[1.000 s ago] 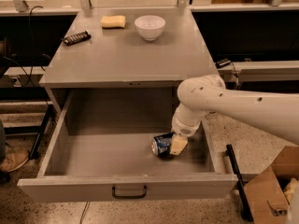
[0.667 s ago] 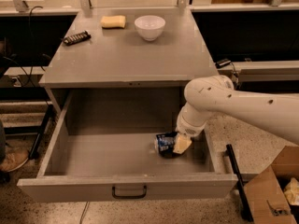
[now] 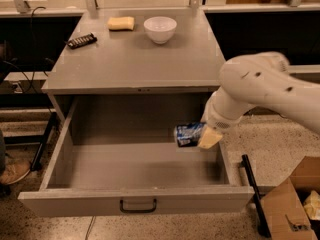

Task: Pick pepsi can from top drawer and place on counter

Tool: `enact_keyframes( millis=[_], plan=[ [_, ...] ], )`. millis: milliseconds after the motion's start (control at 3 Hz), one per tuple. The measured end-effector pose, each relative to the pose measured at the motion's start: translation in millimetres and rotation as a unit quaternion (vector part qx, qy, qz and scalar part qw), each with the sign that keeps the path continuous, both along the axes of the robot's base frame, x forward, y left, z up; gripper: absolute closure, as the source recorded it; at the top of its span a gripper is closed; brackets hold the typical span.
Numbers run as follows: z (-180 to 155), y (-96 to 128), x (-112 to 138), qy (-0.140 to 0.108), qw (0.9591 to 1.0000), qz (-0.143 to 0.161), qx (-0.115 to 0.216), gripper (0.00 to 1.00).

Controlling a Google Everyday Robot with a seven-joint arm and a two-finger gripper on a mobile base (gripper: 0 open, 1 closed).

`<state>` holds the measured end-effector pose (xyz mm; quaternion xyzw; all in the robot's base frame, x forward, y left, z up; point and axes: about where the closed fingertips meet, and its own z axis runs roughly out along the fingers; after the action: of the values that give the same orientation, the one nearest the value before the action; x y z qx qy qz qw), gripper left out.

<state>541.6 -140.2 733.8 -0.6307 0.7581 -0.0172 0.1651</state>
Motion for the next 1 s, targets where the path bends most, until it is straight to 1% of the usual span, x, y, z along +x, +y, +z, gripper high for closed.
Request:
enact_keyframes(
  millis=[333, 667, 1000],
  plan=[
    [72, -10, -11, -0.056, 0.9983, -0.006, -0.013, 1.0],
    [85, -10, -13, -0.068, 0.9976, -0.006, -0.015, 1.0],
    [93, -11, -3, -0.081, 0.9965, -0.013, 0.015, 1.0]
  ],
)
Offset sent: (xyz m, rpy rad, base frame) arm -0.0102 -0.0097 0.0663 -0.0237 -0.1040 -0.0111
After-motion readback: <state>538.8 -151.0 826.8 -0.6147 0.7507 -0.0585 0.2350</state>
